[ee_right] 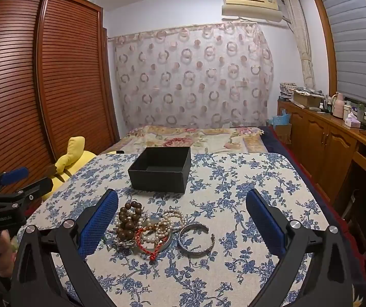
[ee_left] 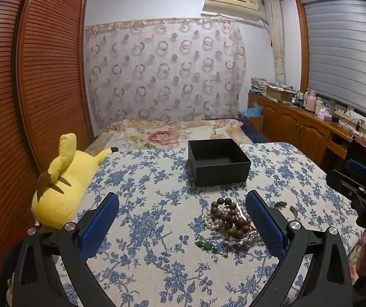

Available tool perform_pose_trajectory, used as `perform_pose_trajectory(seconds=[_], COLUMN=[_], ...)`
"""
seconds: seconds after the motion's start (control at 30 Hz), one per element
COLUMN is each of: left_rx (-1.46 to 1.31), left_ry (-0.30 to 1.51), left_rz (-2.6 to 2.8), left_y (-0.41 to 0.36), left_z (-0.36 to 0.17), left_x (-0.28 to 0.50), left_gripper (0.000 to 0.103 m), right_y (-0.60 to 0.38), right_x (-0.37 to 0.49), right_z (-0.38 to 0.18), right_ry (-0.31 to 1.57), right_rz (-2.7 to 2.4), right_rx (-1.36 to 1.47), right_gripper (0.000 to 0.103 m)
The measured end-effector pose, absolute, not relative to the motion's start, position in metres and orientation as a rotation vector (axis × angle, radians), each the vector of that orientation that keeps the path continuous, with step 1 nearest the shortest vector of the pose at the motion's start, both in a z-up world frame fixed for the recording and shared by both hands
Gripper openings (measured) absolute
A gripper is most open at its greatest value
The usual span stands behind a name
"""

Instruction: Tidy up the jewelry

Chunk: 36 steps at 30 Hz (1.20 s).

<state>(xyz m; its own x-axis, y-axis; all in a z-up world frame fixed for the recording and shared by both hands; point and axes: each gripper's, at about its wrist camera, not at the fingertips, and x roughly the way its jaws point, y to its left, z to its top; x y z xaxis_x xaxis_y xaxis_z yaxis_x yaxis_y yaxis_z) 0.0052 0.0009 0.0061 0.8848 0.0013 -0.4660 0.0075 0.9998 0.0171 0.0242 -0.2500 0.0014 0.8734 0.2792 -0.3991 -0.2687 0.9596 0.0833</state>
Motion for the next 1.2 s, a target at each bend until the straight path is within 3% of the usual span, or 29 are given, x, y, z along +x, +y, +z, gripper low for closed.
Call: perform_pose_trajectory(seconds=[1.2], left_rx=[0.021], left_ry=[0.461], left_rz=[-0.008], left_y=[-0.008], left_z=[0.013], left_x=[-0.008], left_gripper=[0.095], right_y=[-0.25], right_x=[0.024], right_z=[-0.002], right_ry=[0.423], right_rz=[0.282], right_rx=[0.026], right_gripper=[0.101])
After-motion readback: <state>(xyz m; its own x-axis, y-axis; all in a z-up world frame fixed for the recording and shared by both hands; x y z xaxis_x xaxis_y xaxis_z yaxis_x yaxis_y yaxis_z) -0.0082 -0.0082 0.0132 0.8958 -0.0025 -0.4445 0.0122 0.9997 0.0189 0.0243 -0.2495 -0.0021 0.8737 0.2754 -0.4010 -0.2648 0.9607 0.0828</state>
